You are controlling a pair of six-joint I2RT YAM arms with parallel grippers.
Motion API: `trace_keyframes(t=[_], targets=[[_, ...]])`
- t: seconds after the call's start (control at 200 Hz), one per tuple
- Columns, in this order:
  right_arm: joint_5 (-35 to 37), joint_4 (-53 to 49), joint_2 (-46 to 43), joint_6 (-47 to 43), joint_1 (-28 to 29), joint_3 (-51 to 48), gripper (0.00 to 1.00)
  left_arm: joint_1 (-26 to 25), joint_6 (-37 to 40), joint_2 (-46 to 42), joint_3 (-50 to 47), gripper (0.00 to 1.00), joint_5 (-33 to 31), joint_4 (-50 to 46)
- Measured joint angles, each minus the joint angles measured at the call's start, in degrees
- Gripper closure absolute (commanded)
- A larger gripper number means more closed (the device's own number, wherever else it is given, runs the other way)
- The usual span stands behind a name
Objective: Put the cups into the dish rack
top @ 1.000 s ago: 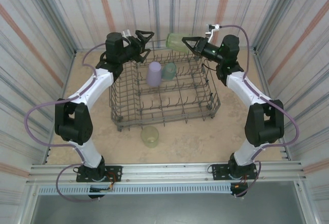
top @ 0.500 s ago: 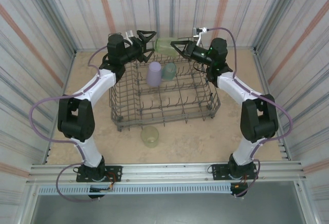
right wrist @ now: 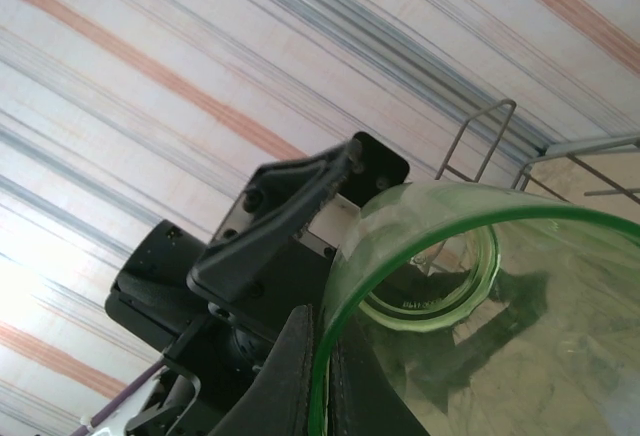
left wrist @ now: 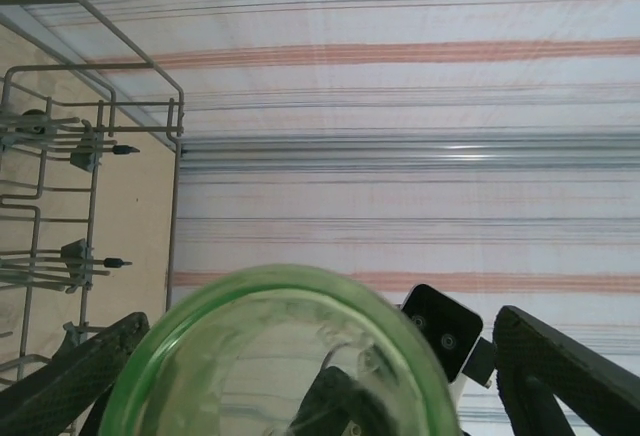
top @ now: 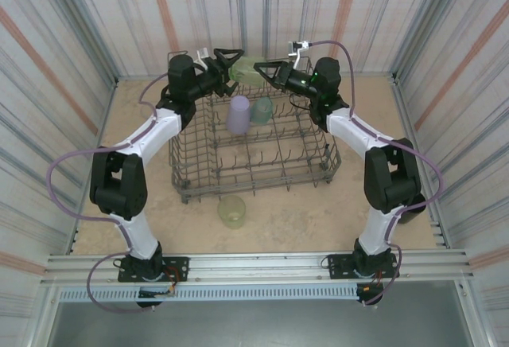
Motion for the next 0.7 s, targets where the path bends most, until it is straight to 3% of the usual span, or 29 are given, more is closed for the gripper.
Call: trace_keyframes(t=[0.265,0.366,0.491,0.601,0.701], targets=[[0.9,0.8,0.2,0.4,0.3,0.2,1.0,0.1,-1.1,0.0,-0.8,0.57,-0.2,1.4],[0.9,0.8,0.2,0.4,0.3,0.3,0.95,0.1,-1.1,0.0,-0.8,0.7,-0.2,1.7],[1.1,0.3,0.2,0.7,0.3,0.4,0.6,0.0,-1.0,0.0,-0.8,0.81,-0.1,1.7],[1.1,-0.9,0.1,0.4,0.4,0.5,0.45,-0.5,-0.7,0.0,-0.8,0.85,-0.1,1.4],[1.1,-3.7,-1.1,-0.6,0.3,0.5,0.38,-0.7,0.6,0.0,-0.7,0.87,-0.1,0.0]])
